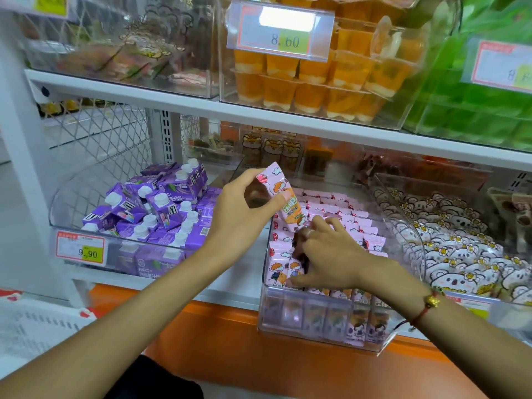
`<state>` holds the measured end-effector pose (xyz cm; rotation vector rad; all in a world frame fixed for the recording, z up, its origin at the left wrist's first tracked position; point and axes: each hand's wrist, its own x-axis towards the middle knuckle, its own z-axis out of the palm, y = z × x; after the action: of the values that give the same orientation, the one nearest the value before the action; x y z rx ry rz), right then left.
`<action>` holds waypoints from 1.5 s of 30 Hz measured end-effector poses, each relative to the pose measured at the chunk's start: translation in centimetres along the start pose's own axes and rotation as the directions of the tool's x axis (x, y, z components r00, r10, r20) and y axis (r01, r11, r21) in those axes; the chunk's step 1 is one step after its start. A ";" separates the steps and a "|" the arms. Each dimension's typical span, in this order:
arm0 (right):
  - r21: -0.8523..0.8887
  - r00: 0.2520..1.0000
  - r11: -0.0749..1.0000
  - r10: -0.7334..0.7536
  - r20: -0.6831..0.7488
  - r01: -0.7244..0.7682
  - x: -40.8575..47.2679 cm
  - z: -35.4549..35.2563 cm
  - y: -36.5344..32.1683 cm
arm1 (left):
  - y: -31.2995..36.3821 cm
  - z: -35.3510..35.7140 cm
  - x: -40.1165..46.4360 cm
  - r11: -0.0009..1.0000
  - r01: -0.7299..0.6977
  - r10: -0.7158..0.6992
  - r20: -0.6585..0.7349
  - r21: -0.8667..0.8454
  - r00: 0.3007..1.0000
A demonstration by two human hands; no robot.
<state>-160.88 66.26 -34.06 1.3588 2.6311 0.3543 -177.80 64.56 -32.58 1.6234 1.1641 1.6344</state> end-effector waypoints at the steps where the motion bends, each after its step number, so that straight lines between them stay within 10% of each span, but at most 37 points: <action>1: 0.033 1.000 0.999 0.008 -0.004 -0.008 -0.1 0.0 0.2 | -0.1 0.0 0.0 1.000 0.000 0.000 0.005 -0.002 1.000; 11: 0.536 0.966 0.840 0.061 -0.252 0.086 -3.6 0.3 0.8 | -0.2 -0.1 0.7 0.999 -0.046 0.045 0.089 0.005 0.995; 17: 0.575 0.943 0.813 0.116 -0.312 0.090 -4.8 1.3 0.4 | 0.8 0.3 2.3 0.953 -0.091 -0.026 0.381 0.288 0.924; 27: 0.676 0.938 0.733 0.175 -0.299 0.078 -4.8 2.4 0.4 | 0.6 4.1 4.7 0.296 -0.599 -0.120 0.651 0.744 0.750; 35: 0.660 0.936 0.746 0.163 -0.313 0.090 -4.9 2.3 0.5 | 1.7 1.8 4.2 0.602 -0.513 -0.106 0.698 0.612 0.709; 40: 0.672 0.919 0.739 0.233 -0.317 0.044 -5.0 2.1 0.4 | 1.5 1.2 2.0 0.417 -0.652 -0.268 0.771 0.633 0.578; 45: 0.683 0.871 0.730 0.325 -0.368 0.016 -5.2 1.7 0.6 | 0.3 1.5 0.8 0.375 -0.679 -0.093 0.754 0.631 0.650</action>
<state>-157.05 62.60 -35.36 1.9218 3.2274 -0.3673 -176.39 65.35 -32.09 2.9739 1.3783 0.1871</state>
